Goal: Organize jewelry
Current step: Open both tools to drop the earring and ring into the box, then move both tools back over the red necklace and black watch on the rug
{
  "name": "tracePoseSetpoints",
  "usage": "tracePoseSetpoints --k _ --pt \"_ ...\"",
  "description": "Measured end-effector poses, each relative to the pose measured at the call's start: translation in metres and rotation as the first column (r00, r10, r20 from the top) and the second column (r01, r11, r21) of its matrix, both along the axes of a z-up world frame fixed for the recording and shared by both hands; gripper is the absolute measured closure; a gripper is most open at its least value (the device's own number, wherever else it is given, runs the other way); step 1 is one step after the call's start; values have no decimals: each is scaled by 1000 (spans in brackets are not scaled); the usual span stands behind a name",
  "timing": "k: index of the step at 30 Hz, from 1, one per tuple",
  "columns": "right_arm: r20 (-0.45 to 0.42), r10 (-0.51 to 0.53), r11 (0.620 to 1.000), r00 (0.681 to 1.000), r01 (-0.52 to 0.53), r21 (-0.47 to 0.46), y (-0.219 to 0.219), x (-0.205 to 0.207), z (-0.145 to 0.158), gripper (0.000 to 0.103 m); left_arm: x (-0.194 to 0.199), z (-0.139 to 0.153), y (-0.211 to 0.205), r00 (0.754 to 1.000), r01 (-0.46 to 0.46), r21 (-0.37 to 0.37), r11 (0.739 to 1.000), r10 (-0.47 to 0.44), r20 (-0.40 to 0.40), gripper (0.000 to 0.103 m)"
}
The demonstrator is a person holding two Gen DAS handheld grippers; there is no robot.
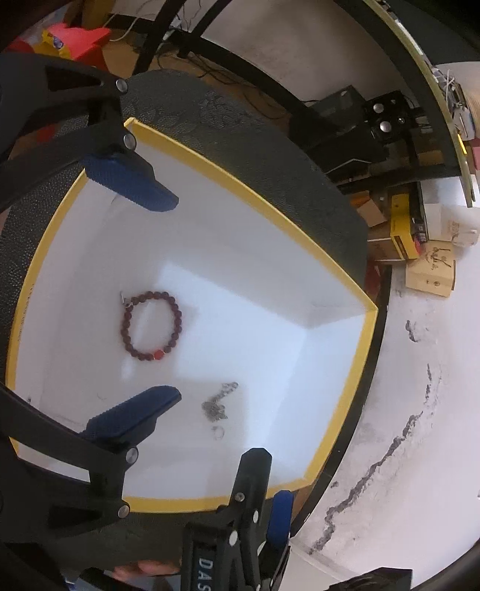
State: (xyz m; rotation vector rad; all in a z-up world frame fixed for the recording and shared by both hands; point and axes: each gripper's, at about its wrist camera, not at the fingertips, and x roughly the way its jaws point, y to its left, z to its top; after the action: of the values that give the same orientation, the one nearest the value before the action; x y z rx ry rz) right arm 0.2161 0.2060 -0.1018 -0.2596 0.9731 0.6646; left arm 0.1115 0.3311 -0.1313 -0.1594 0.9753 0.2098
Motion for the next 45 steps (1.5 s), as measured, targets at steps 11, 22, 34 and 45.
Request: tracePoseSetpoints --k 11,22,34,45 --pt "58 -45 996 997 40 81 -72 -33 49 15 -16 38 -35 998 34 28 999 -35 52 10" --pt "193 -232 972 953 219 83 -261 -94 95 10 -26 78 -146 978 169 30 985 -171 117 9" --pt "230 -577 812 784 580 63 -464 -156 33 8 -11 25 -305 928 367 -43 929 -363 90 6" --pt "221 -615 778 757 628 15 -489 -132 -41 7 25 -55 -365 923 380 27 925 -381 52 6"
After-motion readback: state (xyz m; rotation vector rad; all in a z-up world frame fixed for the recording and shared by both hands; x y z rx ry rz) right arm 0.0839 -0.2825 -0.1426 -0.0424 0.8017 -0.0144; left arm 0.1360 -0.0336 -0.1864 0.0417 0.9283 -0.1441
